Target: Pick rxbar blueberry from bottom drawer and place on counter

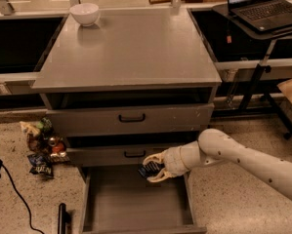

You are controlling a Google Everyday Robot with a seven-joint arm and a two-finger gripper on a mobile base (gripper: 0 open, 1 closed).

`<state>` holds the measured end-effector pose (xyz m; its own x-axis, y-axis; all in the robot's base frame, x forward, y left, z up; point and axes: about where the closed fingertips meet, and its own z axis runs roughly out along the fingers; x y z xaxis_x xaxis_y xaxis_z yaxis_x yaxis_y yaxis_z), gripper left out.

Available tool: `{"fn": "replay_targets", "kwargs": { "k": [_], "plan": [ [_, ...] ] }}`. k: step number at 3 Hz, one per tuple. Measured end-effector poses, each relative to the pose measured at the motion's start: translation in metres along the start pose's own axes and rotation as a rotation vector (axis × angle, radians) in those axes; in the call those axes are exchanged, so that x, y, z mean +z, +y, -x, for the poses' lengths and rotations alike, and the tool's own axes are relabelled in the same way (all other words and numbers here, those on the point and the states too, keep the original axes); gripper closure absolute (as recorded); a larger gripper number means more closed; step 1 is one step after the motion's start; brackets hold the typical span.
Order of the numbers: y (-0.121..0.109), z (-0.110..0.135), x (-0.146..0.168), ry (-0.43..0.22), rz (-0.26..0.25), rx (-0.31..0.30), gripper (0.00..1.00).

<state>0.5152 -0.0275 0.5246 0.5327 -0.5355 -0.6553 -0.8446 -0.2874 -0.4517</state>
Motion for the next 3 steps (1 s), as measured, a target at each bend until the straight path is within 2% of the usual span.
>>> {"fn": "replay_targets", "kwargs": {
  "k": [1,2,3],
  "plan": [
    [-0.042,0.063,-0.047,0.076,0.007,-0.160,1.00],
    [-0.043,0.063,-0.047,0.075,0.006,-0.161,1.00],
    [-0.062,0.068,-0.067,0.068,-0.037,-0.202,1.00]
  ]
}}
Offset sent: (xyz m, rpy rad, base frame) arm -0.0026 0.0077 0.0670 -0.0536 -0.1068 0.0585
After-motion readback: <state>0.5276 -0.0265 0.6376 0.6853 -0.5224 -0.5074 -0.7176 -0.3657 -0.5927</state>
